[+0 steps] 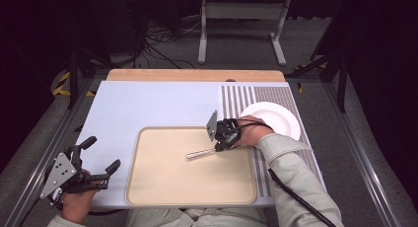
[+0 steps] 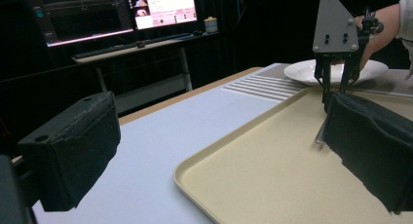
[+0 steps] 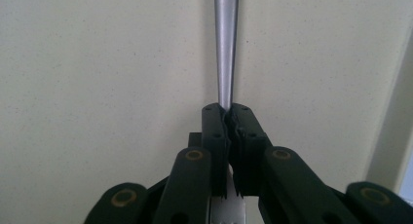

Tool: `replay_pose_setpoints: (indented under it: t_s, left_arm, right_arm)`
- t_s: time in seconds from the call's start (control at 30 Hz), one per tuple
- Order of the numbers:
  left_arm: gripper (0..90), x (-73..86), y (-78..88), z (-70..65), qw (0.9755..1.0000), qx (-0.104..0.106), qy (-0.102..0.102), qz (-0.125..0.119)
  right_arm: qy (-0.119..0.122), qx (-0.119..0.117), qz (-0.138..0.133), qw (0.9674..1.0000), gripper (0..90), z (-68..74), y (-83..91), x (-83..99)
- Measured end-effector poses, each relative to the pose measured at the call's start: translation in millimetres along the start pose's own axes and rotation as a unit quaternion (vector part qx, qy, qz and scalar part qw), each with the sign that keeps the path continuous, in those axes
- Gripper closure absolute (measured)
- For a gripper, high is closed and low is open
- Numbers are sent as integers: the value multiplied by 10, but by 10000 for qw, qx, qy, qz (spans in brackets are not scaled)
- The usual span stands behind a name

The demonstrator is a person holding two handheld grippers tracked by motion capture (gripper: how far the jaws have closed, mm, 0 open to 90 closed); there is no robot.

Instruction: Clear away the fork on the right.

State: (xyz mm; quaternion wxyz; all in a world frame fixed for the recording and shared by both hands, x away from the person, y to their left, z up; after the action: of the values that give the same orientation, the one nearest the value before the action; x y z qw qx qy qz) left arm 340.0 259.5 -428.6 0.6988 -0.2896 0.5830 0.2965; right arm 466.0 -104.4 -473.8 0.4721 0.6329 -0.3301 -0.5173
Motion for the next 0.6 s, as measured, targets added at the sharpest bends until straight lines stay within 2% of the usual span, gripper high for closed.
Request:
replay_pose_setpoints:
  t_s: [0.33, 0.6]
  left_arm:
    - [12, -1, 2, 0, 10000, -1, 1, 0]
    - [12, -5, 6, 0, 10000, 3, 3, -9]
  right_arm:
    - [-2, -52, 39, 10000, 852, 3, -29, 13]
    - [-68, -100, -36, 9999, 832, 7, -25, 19]
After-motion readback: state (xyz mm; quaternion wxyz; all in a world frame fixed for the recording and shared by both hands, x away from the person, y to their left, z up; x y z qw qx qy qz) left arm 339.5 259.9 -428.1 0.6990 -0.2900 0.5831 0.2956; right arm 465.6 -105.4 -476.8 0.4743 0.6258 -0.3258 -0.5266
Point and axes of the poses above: each handheld gripper's, and its own axes: y roughly backward along the jaws, x roughly out of its underside, z roughly to its left, the point moved 6 cm from there along -y, roughly forward along the jaws, and after that the axes turned 6 degrees about -z, right-handed, at the moved point
